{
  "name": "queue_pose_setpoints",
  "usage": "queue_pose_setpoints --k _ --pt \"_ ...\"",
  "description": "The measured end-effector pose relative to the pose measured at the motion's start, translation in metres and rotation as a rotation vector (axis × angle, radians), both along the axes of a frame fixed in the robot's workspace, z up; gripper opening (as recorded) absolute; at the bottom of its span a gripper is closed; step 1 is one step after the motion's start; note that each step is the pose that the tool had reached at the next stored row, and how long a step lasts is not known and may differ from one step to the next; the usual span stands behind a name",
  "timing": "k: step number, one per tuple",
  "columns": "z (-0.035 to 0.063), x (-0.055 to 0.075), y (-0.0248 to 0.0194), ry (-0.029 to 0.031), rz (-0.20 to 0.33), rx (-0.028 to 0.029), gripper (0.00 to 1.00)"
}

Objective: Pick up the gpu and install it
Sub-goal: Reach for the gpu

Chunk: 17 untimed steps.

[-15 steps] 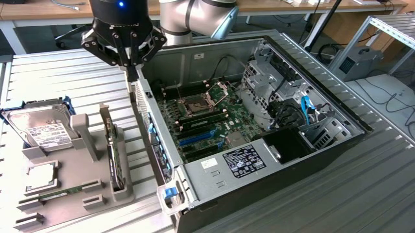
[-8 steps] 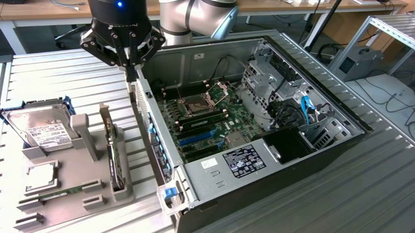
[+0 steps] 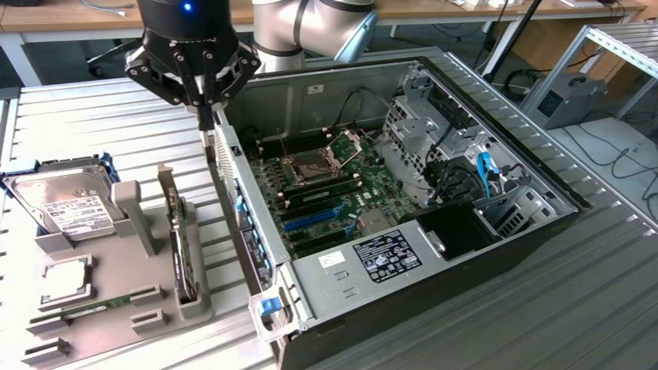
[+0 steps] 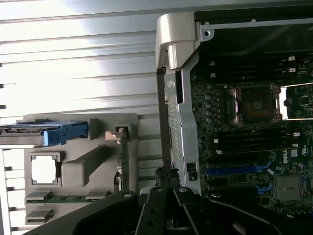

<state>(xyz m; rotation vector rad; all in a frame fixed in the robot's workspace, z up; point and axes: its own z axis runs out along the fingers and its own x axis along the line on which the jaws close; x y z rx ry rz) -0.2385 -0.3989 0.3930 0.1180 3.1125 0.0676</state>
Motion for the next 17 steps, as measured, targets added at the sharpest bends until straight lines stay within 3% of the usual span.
queue_pose_setpoints --k 17 --pt "-0.0001 -0.0066 0.0000 0.0000 0.000 0.0000 0.11"
